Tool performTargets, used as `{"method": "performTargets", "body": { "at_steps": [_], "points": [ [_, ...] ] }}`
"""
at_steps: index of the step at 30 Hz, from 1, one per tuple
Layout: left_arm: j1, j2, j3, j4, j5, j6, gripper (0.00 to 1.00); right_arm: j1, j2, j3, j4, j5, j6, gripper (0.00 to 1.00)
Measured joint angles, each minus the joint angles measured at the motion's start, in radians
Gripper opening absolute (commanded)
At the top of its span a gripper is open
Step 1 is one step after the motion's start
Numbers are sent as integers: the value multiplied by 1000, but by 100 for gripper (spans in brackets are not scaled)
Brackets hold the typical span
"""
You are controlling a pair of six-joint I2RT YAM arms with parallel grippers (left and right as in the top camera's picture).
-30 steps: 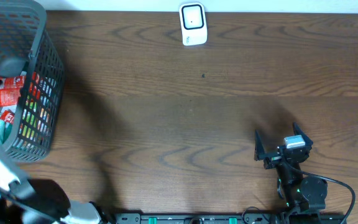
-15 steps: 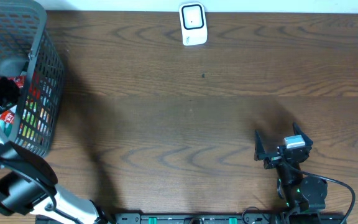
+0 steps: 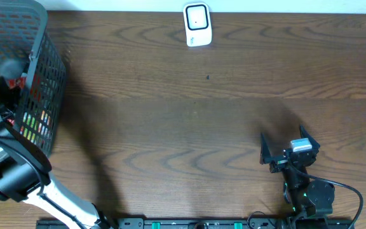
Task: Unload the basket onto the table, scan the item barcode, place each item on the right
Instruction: 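Move the left gripper into the grey basket toward a green juice carton, then grasp the green juice carton with the left gripper and lift it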
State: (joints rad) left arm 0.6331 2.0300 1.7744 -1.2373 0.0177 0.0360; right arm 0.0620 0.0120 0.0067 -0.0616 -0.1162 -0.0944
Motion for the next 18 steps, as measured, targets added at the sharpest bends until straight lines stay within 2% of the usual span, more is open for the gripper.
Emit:
{"method": "performTargets", "body": {
  "at_steps": [7, 18],
  "points": [
    [2, 13, -39, 34, 60, 60, 72, 0, 0, 0, 0, 0, 0, 99],
    [3, 13, -65, 69, 19, 62, 69, 0, 0, 0, 0, 0, 0, 99]
  ]
}}
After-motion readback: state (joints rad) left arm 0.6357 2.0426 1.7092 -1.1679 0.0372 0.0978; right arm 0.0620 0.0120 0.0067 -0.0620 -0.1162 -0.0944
